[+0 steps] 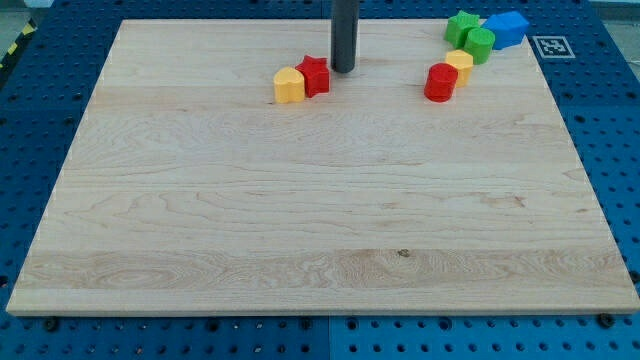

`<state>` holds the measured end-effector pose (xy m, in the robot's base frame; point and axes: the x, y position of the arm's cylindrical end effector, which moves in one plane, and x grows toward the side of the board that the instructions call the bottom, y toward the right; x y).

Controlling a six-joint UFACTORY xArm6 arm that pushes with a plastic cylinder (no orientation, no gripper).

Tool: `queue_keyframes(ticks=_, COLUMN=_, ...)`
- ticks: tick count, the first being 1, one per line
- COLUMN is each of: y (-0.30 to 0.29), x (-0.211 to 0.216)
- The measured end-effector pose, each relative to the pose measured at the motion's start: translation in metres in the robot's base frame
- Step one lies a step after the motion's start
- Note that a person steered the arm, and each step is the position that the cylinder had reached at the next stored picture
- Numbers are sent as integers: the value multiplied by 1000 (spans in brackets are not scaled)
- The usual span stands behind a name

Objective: Push yellow hexagon center right side

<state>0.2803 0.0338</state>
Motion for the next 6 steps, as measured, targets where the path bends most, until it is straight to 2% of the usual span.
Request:
queue_keyframes(ticks=4, y=163, x=2)
queue_keyframes(ticks=6, y=171, x=40)
